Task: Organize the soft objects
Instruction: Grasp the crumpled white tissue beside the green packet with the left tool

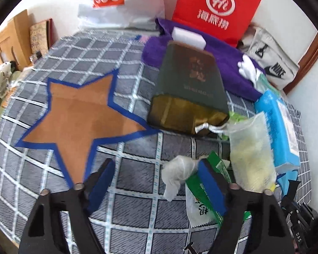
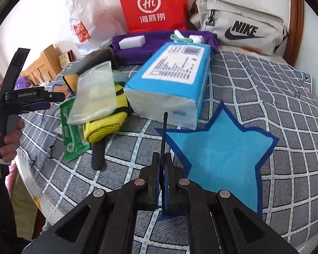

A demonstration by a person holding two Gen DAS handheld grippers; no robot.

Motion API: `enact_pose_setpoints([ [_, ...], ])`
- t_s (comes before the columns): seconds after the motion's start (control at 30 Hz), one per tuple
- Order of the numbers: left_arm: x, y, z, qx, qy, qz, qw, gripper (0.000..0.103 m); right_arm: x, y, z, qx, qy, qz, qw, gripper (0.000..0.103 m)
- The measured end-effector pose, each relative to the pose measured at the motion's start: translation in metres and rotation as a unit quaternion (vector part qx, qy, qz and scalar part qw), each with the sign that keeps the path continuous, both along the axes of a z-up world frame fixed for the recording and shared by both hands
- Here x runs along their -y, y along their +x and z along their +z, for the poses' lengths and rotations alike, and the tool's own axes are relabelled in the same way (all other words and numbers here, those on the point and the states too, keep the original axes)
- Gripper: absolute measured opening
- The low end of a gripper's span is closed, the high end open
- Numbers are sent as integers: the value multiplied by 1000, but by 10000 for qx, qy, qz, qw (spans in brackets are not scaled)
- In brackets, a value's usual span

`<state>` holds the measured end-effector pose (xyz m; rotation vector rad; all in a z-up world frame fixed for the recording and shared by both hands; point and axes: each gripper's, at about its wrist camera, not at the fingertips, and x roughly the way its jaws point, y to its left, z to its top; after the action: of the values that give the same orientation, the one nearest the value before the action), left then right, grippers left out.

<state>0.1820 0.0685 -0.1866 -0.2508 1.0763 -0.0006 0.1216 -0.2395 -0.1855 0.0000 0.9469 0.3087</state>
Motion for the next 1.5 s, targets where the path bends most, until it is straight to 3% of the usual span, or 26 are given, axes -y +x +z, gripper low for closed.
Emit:
enact_pose_setpoints([
  [0.07,6,0,-4,44,39,-129,9999,73,-1,1,-4,-47,21,10,10000,4],
  [0.13,13,-1,-3,132,131,-330,9993,54,-4,4,-7,-85,22,6,10000,4],
  [0.23,13,-1,-3,147,-182,-498,9985,30,-7,6,-9,-69,-25,8,10000,5],
  [0.33,8,-4,-1,162,-268,-480,9984,26,-8,7,-9,-58,-26,-22,10000,5],
  [0.57,-26,-19,8,183,-71,-54,9998,26,-10,6,-10,-21,-99,-51,9999,5],
  [0.73,-41,-25,5,85,-164,64,9998,26,-13,6,-10,-18,-205,-45,9998,6],
  [0.87,-35,-25,2,-85,-89,-38,9999,26,-16,6,-10,-20,-278,17,9996,7],
  [1.03,-38,-24,11,-232,-198,-128,9995,26,-9,11,-10,-192,-25,61,9998,7],
  [1.13,-35,-23,12,-301,-39,-190,9994,26,-11,14,-8,-282,-79,102,9995,7],
  [1.27,-35,-20,11,-193,-117,-214,9995,26,-20,13,-8,-175,-380,226,9989,7],
  [1.5,-34,-30,26,169,-445,-397,9981,23,-14,13,-7,-73,-165,48,9998,5],
])
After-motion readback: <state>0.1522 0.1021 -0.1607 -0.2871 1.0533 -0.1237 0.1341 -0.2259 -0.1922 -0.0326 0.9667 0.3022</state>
